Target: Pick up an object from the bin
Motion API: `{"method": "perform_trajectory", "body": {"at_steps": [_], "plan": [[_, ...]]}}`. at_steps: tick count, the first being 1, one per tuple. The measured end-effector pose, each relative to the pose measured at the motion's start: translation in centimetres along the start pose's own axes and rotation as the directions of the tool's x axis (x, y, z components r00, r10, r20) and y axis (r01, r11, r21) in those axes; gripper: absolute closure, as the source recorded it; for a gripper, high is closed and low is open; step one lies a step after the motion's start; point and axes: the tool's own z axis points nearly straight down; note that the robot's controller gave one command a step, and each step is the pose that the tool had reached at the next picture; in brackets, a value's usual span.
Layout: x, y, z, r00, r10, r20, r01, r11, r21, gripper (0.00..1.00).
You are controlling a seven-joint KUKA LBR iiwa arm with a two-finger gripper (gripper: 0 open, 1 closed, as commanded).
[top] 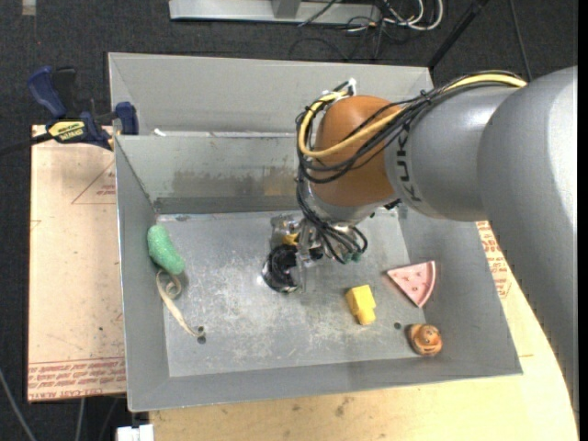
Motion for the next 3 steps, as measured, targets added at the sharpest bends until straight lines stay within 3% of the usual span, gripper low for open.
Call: {"method": "perform_trajectory", "body": {"at_steps": [3], "plan": [[0.01, -0.01, 0.01, 1.000, 0.000, 0.000, 0.000, 1.000, 0.000, 1.00]]}}
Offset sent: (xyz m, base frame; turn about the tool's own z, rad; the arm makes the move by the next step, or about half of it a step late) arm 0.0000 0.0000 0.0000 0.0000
